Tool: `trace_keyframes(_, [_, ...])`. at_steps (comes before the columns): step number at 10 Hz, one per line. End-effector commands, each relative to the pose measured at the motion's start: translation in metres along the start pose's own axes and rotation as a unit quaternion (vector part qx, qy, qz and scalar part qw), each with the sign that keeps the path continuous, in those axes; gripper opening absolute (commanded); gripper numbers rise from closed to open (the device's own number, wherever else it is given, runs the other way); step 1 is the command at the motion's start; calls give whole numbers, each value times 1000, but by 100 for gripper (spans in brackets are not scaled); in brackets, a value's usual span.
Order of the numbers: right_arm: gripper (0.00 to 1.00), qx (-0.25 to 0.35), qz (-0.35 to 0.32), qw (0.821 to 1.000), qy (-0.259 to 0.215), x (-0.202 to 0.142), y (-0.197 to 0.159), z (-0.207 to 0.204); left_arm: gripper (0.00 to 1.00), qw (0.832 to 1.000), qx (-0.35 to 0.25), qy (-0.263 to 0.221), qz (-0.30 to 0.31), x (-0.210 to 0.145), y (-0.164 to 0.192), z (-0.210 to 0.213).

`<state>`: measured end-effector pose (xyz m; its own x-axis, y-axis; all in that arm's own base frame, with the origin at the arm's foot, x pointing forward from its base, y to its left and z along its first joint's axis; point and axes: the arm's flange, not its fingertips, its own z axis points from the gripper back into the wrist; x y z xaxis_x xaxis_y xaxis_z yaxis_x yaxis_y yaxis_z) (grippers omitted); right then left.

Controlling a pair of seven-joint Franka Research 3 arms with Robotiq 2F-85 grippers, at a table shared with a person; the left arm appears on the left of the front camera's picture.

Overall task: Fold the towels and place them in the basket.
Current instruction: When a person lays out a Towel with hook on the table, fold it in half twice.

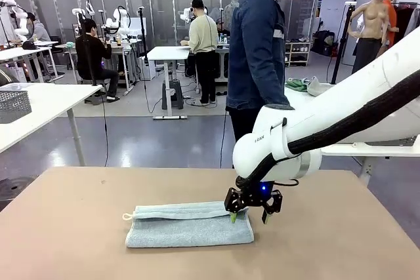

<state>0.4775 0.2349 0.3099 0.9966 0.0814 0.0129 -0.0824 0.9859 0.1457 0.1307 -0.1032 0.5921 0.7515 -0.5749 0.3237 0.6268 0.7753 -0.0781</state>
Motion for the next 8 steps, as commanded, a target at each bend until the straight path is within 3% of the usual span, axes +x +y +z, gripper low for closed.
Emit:
trace_keyframes(1, [100, -25, -29, 999, 2, 9, 8, -6, 100, 999, -32, -6, 23, -3, 1, -4])
trace_keyframes(3, [100, -25, -31, 999, 6, 10, 6, -8, 100, 997, -54, -29, 52, 3, 2, 8])
trace_keyframes(6, [100, -26, -30, 999, 17, 8, 6, -16, 100, 995, -34, -29, 86, 51, -19, 104])
trace_keyframes(8, [100, -29, -33, 999, 18, 9, 6, -24, 100, 995, -14, -18, 96, 64, -29, 172])
